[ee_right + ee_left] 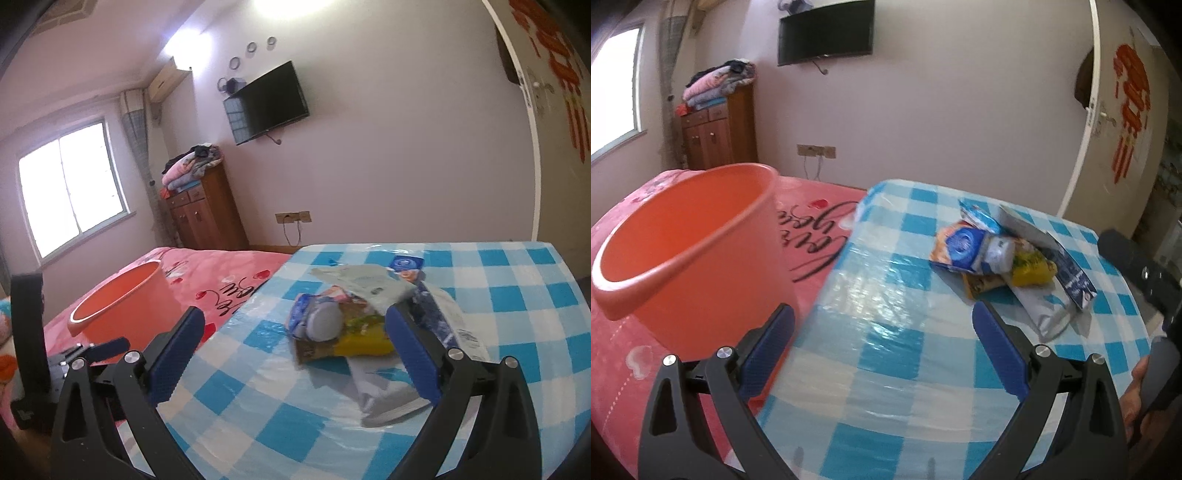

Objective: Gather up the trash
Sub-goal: 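Bring both grippers back over the remaining trash pile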

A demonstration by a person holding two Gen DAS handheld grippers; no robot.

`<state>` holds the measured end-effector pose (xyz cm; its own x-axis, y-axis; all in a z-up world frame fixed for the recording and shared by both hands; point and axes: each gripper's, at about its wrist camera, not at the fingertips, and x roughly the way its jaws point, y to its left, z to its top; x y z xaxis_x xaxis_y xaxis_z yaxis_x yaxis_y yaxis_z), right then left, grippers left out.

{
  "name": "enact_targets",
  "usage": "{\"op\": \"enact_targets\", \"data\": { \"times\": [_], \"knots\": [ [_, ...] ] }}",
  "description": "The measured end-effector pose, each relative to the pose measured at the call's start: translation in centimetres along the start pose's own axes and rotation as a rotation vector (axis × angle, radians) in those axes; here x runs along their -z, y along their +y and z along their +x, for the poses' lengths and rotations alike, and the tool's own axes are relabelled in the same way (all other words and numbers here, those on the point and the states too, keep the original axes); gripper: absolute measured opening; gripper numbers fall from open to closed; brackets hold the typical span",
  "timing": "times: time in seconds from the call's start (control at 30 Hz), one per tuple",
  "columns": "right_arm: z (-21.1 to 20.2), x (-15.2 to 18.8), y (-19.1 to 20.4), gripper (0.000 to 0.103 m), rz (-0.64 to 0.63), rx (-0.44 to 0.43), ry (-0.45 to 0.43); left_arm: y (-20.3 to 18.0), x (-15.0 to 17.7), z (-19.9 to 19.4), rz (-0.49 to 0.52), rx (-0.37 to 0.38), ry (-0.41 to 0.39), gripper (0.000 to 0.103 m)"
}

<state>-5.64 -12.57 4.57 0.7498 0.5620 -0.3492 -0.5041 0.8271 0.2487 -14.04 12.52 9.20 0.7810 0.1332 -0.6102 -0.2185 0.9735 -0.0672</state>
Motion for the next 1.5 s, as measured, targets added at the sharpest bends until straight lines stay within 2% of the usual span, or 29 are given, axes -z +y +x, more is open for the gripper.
{"op": "enact_targets", "data": {
  "times": [0.4, 0.8, 1.0, 1.23, 1.33, 1.4, 1.5],
  "knots": [
    [-0.7, -0.5, -7.0, 0.097, 0.124, 0.134, 0.002, -4.8, 0.0, 1.7, 0.099, 0.04, 0.061, 0.097],
    [0.0, -0.1, -13.7, 0.097, 0.26, 0.206, 0.064, -10.2, -1.6, 2.0, 0.249, 0.079, 0.057, 0.097],
    [0.8, 0.4, -16.1, 0.097, 0.319, 0.213, 0.123, -13.4, -4.6, 2.5, 0.335, 0.131, 0.05, 0.097],
    [1.5, 1.0, -17.6, 0.097, 0.37, 0.197, 0.169, -17.1, -8.1, 4.9, 0.489, 0.128, 0.09, 0.097],
    [1.6, 1.1, -17.7, 0.097, 0.375, 0.187, 0.177, -16.4, -9.1, 6.5, 0.45, 0.122, 0.119, 0.097],
    [1.5, 1.2, -17.8, 0.097, 0.38, 0.182, 0.177, -14.7, -9.5, 7.3, 0.353, 0.115, 0.137, 0.097],
    [1.5, 1.3, -17.9, 0.097, 0.386, 0.175, 0.178, -10.7, -9.5, 8.6, 0.11, 0.088, 0.15, 0.097]
  ]
}}
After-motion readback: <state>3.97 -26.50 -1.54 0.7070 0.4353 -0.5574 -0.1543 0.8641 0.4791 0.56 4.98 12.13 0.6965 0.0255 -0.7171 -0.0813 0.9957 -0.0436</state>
